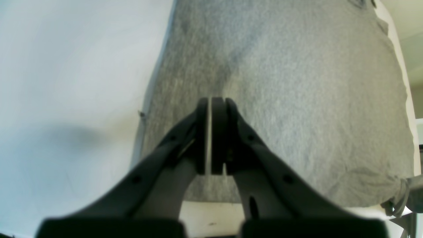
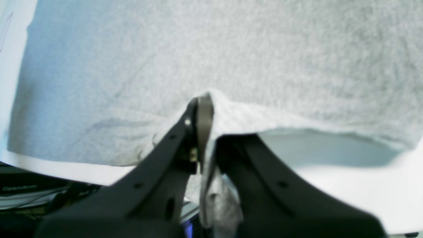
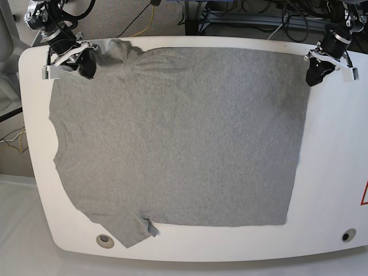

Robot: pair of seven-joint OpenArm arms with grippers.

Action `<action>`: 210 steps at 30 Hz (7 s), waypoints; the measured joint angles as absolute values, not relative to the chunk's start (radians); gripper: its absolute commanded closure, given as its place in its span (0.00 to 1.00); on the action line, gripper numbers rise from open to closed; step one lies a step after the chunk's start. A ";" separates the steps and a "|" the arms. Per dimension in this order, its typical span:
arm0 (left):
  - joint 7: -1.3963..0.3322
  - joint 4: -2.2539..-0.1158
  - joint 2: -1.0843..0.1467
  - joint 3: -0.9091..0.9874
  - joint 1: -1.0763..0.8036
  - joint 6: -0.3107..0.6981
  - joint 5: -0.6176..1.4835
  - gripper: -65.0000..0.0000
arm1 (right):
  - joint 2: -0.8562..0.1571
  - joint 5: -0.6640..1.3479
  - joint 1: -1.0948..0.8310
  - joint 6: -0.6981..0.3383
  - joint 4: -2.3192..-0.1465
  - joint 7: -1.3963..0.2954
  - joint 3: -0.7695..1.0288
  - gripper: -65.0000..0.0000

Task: Fold the T-shirt properly
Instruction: 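Pull the gripped shoulders apart and toward the robot to flatten, then hold the shoulder edges and adjust the left gripper's grip on the shirt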

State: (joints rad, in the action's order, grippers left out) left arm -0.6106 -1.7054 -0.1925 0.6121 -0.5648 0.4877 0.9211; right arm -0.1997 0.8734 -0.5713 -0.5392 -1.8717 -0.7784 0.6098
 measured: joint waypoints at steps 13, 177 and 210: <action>-0.627 -1.705 -0.192 0.614 -0.598 0.492 0.921 1.00 | -0.200 0.872 -0.595 -0.524 -1.878 -0.771 0.616 1.00; -0.653 -1.700 -0.159 0.562 -0.609 0.542 0.689 1.00 | -0.208 0.834 -0.483 -0.524 -1.886 -0.790 0.574 1.00; -0.738 -1.864 -0.149 0.697 -0.672 0.590 0.725 0.44 | -0.208 0.834 -0.485 -0.524 -1.886 -0.788 0.575 1.00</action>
State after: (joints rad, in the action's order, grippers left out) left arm -0.7383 -1.8641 -0.1486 0.6968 -0.6720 0.5903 0.7254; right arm -0.2085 0.8341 -0.4854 -0.5240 -1.8862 -0.7876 0.5751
